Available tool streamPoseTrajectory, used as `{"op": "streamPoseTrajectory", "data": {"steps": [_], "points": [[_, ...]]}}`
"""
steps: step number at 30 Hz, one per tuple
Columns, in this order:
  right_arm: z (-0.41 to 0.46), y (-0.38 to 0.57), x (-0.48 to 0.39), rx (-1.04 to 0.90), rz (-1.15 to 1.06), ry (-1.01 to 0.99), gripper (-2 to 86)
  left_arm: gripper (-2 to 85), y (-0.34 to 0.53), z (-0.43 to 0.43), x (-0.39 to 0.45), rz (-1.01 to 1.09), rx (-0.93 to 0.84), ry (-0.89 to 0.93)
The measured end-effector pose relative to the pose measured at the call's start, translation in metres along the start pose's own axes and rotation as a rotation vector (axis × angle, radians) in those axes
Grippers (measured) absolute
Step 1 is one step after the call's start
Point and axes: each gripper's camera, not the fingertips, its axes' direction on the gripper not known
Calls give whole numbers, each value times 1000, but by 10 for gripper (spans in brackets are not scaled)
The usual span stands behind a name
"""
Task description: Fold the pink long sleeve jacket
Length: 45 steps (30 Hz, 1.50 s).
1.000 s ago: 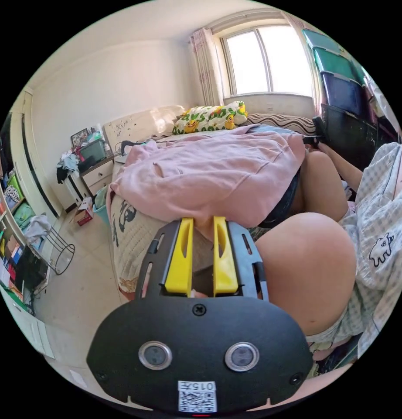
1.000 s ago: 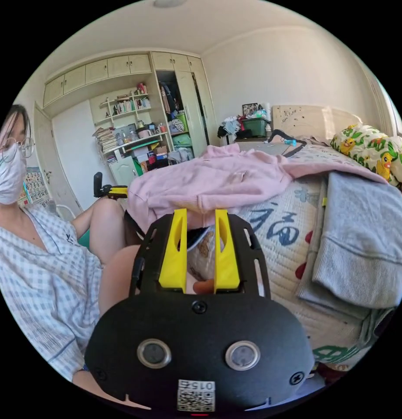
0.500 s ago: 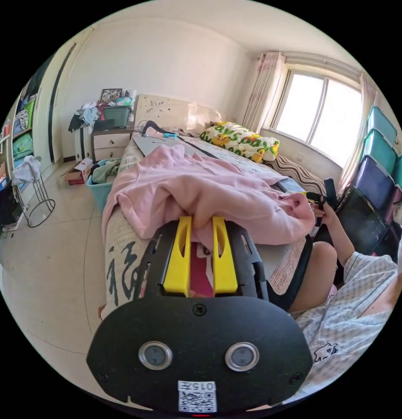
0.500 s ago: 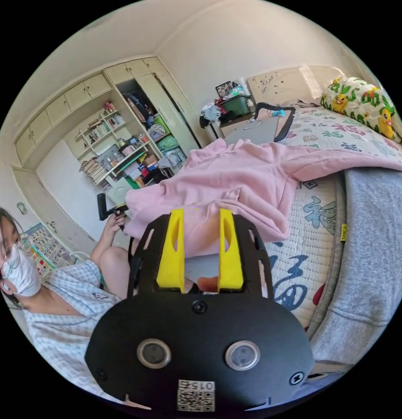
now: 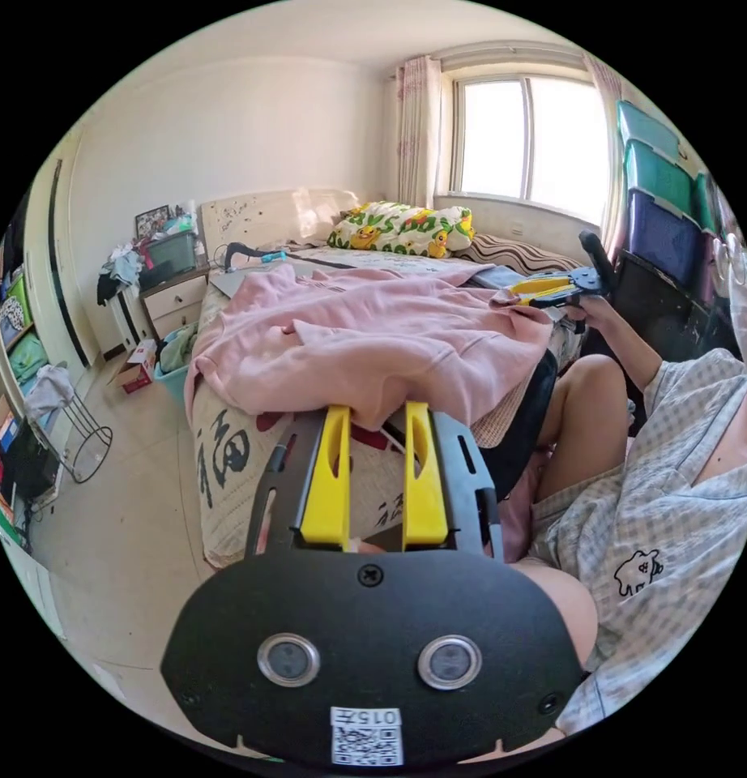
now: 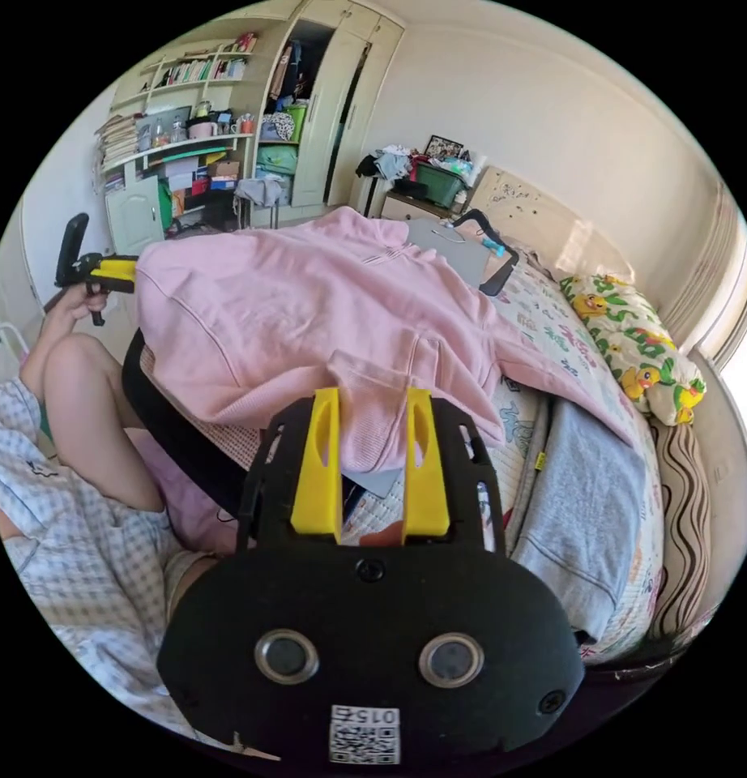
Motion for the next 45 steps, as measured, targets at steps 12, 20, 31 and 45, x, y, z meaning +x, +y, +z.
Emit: {"op": "streamPoseTrajectory", "data": {"steps": [12,20,31,45], "points": [[-59,96,21,219,315,-31,-9,19,-25,-99,-17,-172,294,54],[-75,107,40,344,409,-64,-9,88,-31,-93,23,-72,171,41],[-35,107,74,397,407,-166,-9,154,65,-103,135,-68,-35,-275],[-55,145,94,396,419,-181,-9,13,89,-171,108,-173,305,-281]]}}
